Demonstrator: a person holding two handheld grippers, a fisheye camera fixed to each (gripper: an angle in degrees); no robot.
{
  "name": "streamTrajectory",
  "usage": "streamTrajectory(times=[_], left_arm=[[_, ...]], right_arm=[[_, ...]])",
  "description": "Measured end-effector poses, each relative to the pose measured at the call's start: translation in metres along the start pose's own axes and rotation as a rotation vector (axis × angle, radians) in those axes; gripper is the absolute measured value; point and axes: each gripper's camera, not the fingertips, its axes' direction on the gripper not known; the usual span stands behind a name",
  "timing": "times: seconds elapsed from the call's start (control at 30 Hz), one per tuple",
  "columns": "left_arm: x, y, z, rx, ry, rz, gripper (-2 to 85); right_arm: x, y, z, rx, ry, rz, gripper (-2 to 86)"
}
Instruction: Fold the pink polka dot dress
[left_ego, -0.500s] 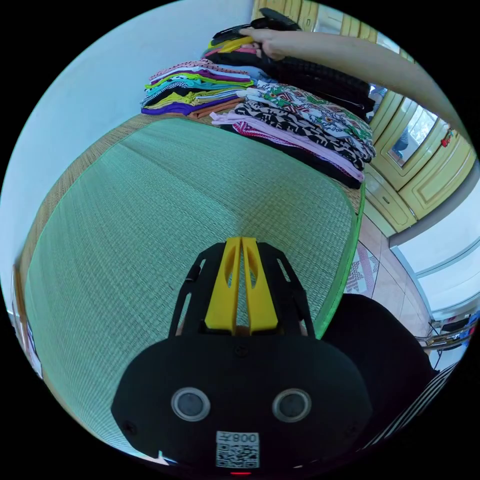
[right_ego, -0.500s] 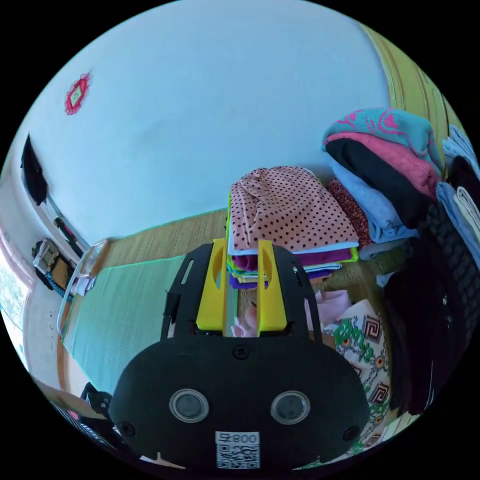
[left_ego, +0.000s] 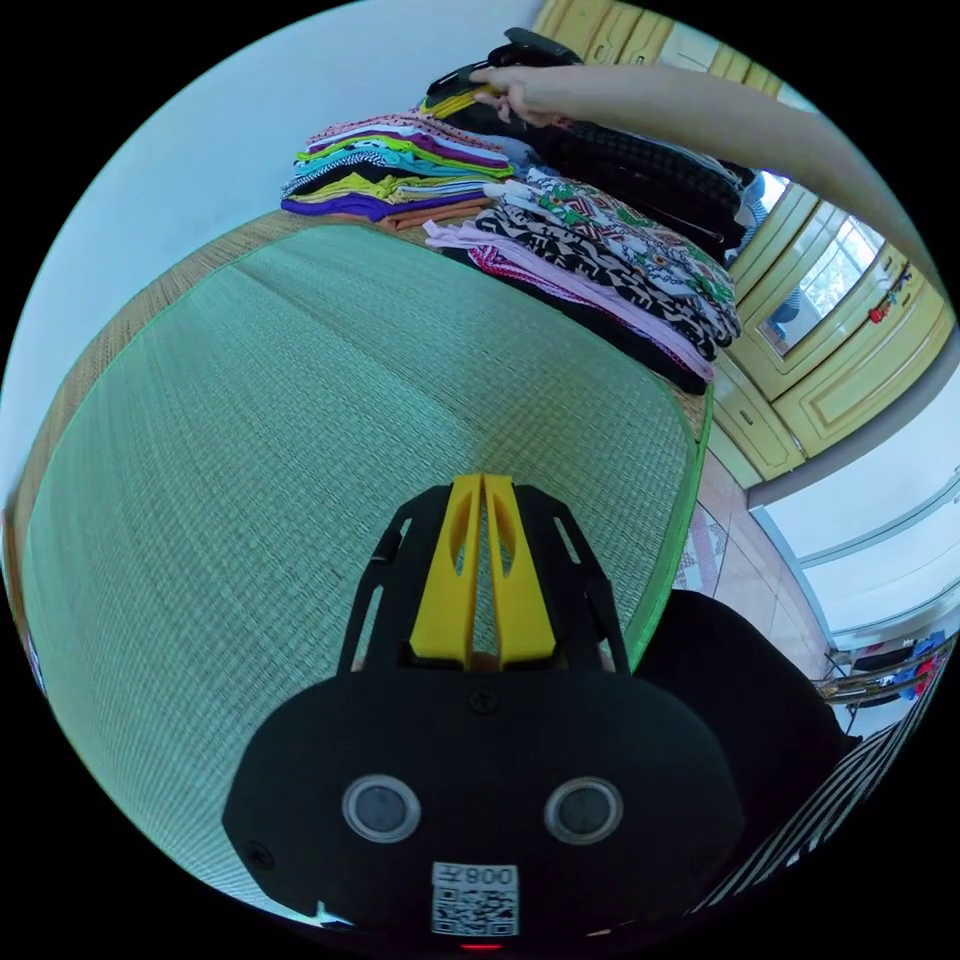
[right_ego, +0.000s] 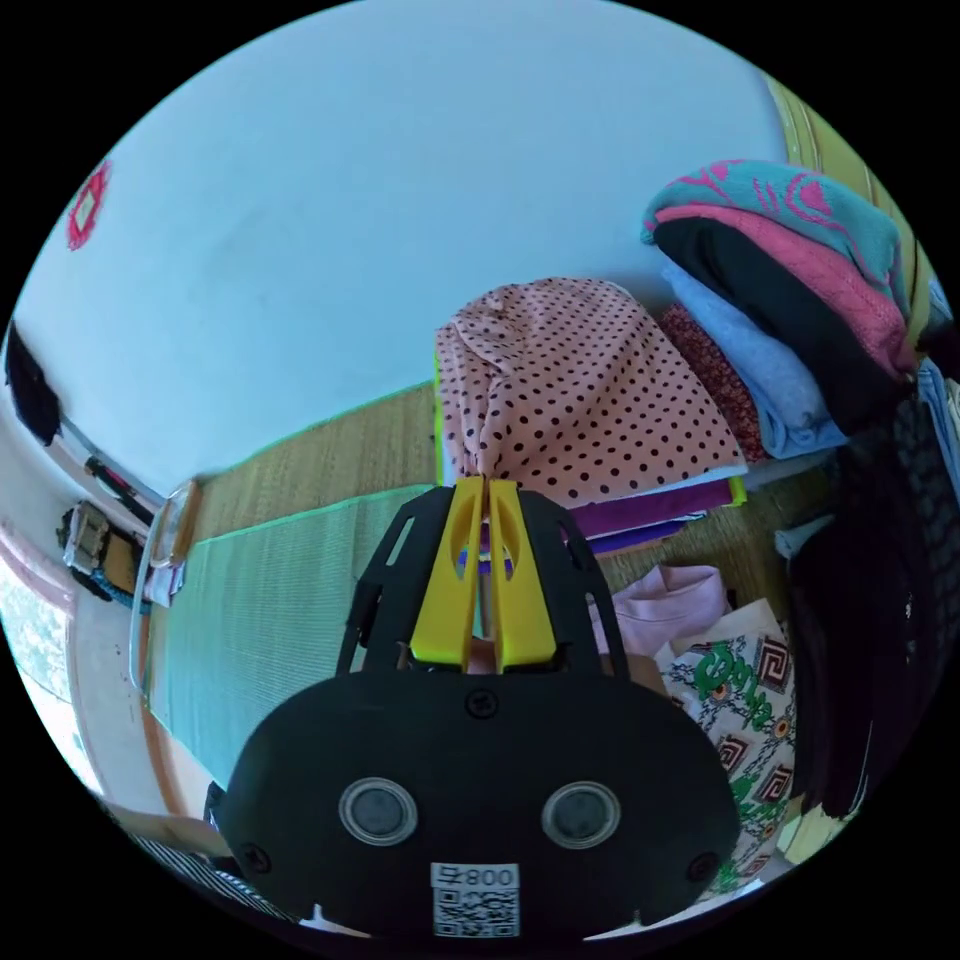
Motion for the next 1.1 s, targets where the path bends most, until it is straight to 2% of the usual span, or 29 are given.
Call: streamTrajectory(times=[0.17, 0.3, 0.5, 0.73, 0.97, 1.1], left_arm=[[-0.04, 0.035, -0.028, 0.01, 0.168, -0.097, 0.3], [-0.074, 0.085, -0.073, 0.059, 0.225, -0.19, 0.3], [-0.136, 0.173, -0.144, 0.144, 0.304, -0.436, 0.5], [-0.185, 0.276, -0.203, 0.258, 0.41, -0.646, 2.8], [-0.22, 0.342, -0.223, 0.302, 0.449, -0.773, 7.3], [-0.234, 0.342, -0.205, 0.215, 0.514, -0.765, 8.0]], right_arm=[[-0.038, 0.001, -0.034, 0.039, -0.188, -0.104, 0.5], [-0.091, 0.03, -0.058, 0.017, -0.327, -0.223, 0.5], [-0.154, 0.103, -0.074, -0.142, -0.508, -0.312, 0.5], [-0.186, 0.176, -0.113, -0.326, -0.68, -0.254, 0.6], [-0.173, 0.215, -0.189, -0.399, -0.633, -0.212, 0.6], [-0.144, 0.227, -0.235, -0.407, -0.604, -0.127, 0.6]])
